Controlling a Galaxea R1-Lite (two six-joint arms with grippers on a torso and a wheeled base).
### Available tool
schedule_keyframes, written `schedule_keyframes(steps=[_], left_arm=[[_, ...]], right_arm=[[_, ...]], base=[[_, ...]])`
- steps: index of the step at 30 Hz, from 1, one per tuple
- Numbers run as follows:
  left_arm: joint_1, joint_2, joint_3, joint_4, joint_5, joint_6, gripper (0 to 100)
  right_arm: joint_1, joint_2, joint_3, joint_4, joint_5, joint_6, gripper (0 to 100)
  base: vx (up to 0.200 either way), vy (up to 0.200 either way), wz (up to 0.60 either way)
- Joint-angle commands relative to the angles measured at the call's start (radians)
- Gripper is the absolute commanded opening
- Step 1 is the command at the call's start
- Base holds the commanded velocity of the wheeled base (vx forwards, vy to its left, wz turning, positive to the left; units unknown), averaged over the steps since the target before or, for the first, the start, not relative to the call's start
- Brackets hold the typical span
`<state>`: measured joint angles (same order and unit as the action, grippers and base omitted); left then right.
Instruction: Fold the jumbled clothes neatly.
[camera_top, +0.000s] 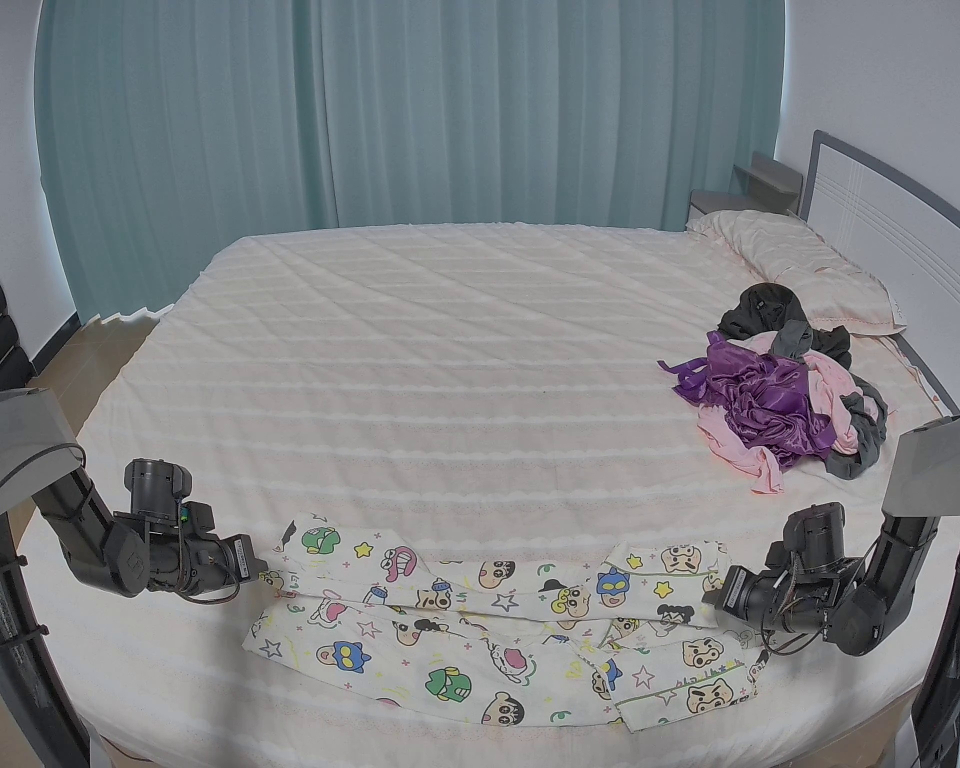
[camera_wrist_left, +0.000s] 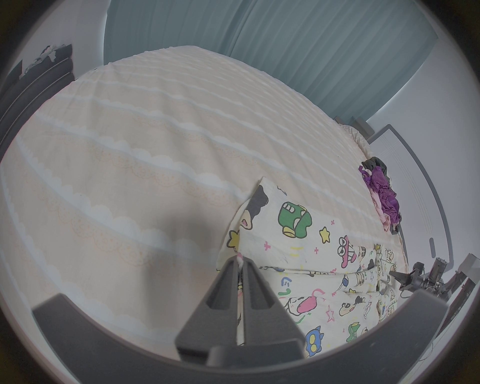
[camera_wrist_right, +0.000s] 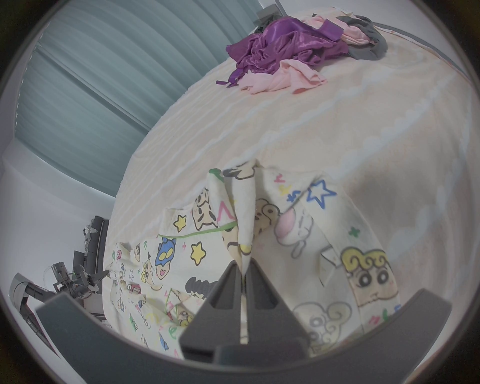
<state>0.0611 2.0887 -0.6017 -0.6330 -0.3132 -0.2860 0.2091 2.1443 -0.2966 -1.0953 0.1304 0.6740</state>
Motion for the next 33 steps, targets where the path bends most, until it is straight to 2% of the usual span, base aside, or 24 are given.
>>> schedule_keyframes(steps=[1,10,13,17,33], left_arm=[[0.0,-0.004,-0.004,0.001,0.002,-0.001,0],[0.0,-0.035,0.002,0.004,0.002,-0.013,0],[0.0,-0.03,0.0,0.004,0.005,-0.013,0],[0.0,-0.027,0.007,0.003,0.005,-0.013,0],[0.0,-0.022,0.025,0.009,0.005,-0.013,0]], right_arm=[[-0.014,-0.06,0.037,0.023,0.008,-0.002,0],[-0.036,-0.106,0.057,0.038,0.017,-0.028,0],[-0.054,-0.142,0.074,0.103,0.02,-0.068,0],[-0.047,-0.139,0.077,0.141,0.028,-0.077,0],[-0.017,-0.083,0.103,0.143,0.026,-0.122,0]], base=[[0.0,0.0,0.0],[0.0,0.0,0.0],[0.0,0.0,0.0],[0.0,0.0,0.0],[0.0,0.0,0.0]])
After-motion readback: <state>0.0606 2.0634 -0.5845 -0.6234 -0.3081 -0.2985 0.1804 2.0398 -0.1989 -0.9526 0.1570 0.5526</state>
